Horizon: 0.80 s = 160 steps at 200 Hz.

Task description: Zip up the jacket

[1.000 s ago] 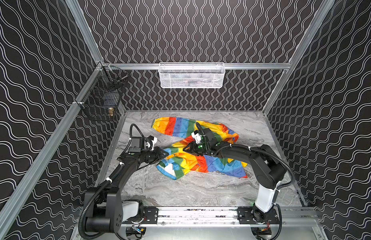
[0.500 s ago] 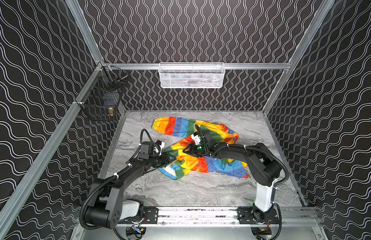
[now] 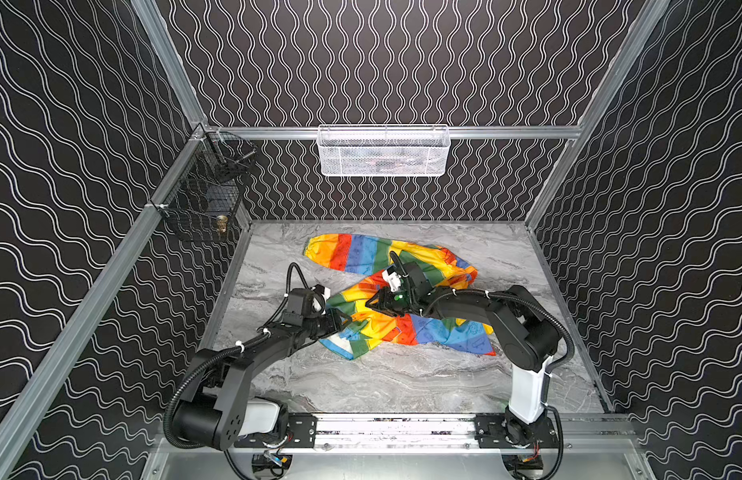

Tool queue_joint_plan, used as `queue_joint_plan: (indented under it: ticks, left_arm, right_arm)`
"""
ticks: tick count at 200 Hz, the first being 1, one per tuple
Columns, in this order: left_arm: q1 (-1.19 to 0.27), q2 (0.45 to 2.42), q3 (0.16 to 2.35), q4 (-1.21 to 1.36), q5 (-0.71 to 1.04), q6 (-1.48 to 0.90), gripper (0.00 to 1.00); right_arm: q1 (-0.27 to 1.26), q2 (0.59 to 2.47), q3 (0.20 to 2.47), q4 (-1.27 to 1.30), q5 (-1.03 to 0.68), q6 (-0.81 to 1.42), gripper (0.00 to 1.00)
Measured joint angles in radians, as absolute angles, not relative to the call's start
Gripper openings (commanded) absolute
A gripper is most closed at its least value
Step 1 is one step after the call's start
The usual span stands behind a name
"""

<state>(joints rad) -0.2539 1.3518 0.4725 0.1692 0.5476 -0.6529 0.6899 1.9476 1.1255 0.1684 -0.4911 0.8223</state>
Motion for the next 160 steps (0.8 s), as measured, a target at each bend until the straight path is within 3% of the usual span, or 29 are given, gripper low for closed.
queue_joint_plan:
  ticks: [59,160]
  left_arm:
    - [-0.255,1.38,0.471,0.218,0.57,-0.66,0.0]
    - [-0.255,1.31,0.554,0.218,0.703,-0.648,0.0]
  right_arm:
    - [0.687,1.906,1.123,0.165,-0.494,0.822,0.35]
    - [0.644,1.742,1.012,0.266,-0.62,0.933,0.43]
